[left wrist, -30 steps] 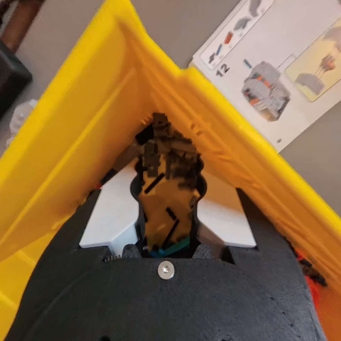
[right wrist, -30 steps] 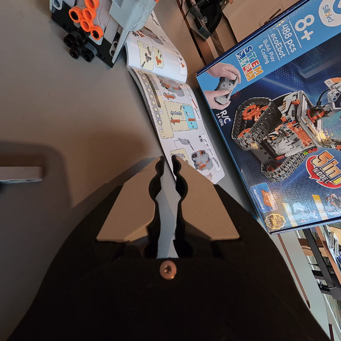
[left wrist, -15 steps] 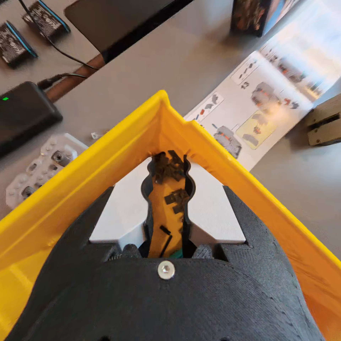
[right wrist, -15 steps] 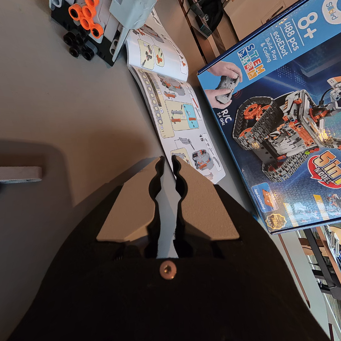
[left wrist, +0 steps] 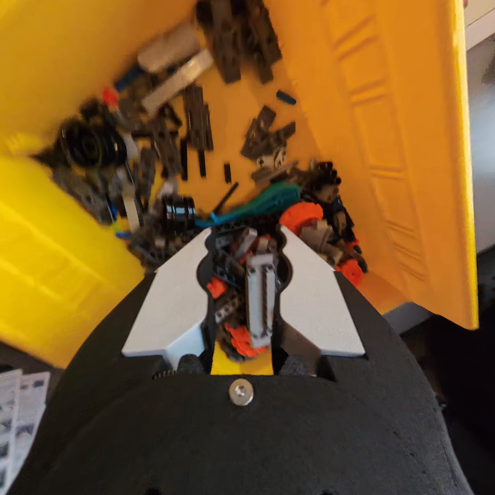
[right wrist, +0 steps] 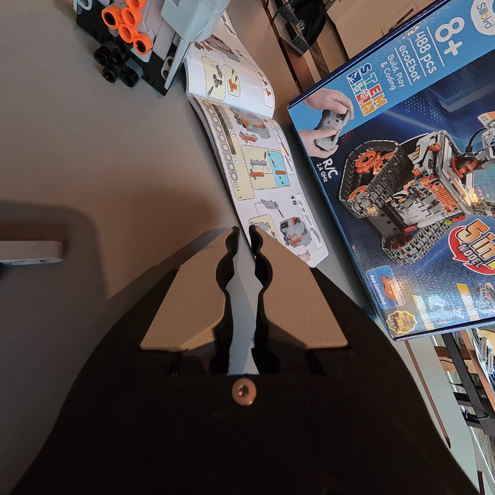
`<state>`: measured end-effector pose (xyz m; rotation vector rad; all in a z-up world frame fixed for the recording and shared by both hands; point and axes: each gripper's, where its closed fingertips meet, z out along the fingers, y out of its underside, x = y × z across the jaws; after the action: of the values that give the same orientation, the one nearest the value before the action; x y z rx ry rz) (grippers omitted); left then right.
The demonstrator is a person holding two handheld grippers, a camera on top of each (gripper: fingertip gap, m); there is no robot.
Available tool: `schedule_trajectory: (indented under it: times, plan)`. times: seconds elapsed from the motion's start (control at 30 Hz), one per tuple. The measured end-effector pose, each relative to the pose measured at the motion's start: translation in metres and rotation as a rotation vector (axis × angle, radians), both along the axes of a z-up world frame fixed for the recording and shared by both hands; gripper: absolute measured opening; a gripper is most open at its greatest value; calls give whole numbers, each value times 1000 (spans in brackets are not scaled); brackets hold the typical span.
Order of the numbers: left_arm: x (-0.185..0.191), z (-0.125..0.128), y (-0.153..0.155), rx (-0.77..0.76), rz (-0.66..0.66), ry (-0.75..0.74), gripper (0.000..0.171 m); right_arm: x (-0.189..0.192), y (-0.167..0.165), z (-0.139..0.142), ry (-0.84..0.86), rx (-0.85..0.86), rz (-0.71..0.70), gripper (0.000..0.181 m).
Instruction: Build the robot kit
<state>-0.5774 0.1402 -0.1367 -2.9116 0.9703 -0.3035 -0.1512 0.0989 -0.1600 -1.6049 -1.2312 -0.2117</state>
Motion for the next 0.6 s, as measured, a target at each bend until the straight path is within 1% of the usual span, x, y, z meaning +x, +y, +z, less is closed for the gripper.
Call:
schedule_trajectory:
  times: [0.03,0.1,0.17,0.2,0.3,0.33,0.43,0.47,0.57,0.6]
  plan:
    - [0,5,-5,4,9,2,56,0,0,0,0,0,0,8]
    - [-3,6,-12,17,-12,59,73,0,0,0,-1,1,1,7]
    - [-8,-5,-16,-5,-37,166,99,0,0,0,-2,1,1,7]
    - [-8,-12,-19,-31,-52,206,108,0,0,0,-2,0,2,7]
    - [-7,-35,-26,-126,-88,308,123,0,0,0,-2,-1,3,7]
    - [-6,-39,-27,-150,-89,321,127,0,0,0,-2,-2,3,7]
    - [0,-42,-28,-174,-102,302,122,0,0,0,0,-4,4,7]
    - [3,-41,-28,-173,-122,289,116,0,-1,0,0,-4,4,7]
    - [8,-36,-25,-141,-182,263,75,0,-1,0,1,-5,5,7]
    - [9,-34,-26,-138,-197,251,65,0,-1,0,1,-5,6,7]
